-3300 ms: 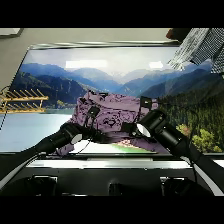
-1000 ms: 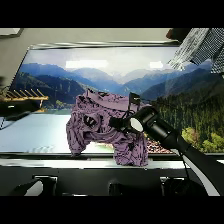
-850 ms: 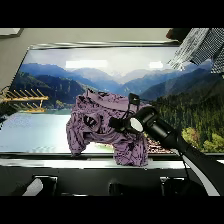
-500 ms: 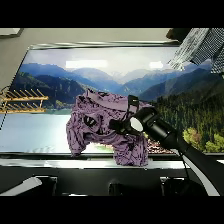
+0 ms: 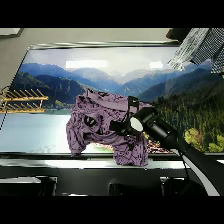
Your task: Fold the clothes and pants, and hang the long-sleeved shirts on hangers.
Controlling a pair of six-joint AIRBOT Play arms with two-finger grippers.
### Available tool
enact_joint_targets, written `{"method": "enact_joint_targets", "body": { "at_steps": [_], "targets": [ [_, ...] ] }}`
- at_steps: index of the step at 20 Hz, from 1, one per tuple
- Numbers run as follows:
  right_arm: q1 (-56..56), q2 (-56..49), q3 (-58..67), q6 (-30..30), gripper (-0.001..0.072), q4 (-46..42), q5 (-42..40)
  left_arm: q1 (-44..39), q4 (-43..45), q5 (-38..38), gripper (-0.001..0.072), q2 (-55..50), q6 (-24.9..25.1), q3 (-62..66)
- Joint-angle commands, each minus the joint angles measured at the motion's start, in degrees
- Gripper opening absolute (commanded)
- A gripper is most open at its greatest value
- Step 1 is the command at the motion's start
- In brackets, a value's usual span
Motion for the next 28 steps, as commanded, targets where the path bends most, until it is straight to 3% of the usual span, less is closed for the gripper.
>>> {"method": "enact_joint_targets", "body": {
  "at_steps": [1,4,5,6,13,14,16,20,28],
  "targets": [
    [0.0,0.0,0.0,0.2,0.0031,0.0,0.2,-0.2,0.8,0.9,0.0665,-5.4,5.4,0.7],
    [0.0,0.0,0.0,0.2,0.0031,-0.1,0.3,-1.0,0.8,1.3,0.0645,-7.8,7.4,0.7],
    [0.0,0.0,0.0,0.2,0.0031,-0.2,0.3,-1.5,0.8,1.2,0.0548,-8.5,7.4,0.7],
    [0.0,0.0,0.0,0.2,0.0031,-0.3,0.5,-1.7,0.8,1.2,0.0527,-9.1,7.4,0.7],
    [0.0,0.0,0.0,0.2,0.0032,-0.7,2.1,-3.7,1.4,1.3,0.0528,-11.4,7.4,0.7],
    [0.0,0.0,0.0,0.2,0.0032,-0.8,2.1,-3.8,1.4,1.2,0.0452,-11.4,7.4,0.7],
    [0.0,0.0,0.0,0.2,0.0032,-1.4,2.2,-3.8,1.4,0.6,0.0177,-11.5,7.4,0.7],
    [0.0,0.0,0.0,0.5,0.0032,-2.9,2.7,-4.1,1.4,-0.3,0.0026,-11.5,7.4,0.6],
    [0.0,0.0,0.0,1.2,0.0032,-4.6,5.1,-8.3,-3.5,-0.3,0.0021,-7.1,6.6,6.0]
  ]
}}
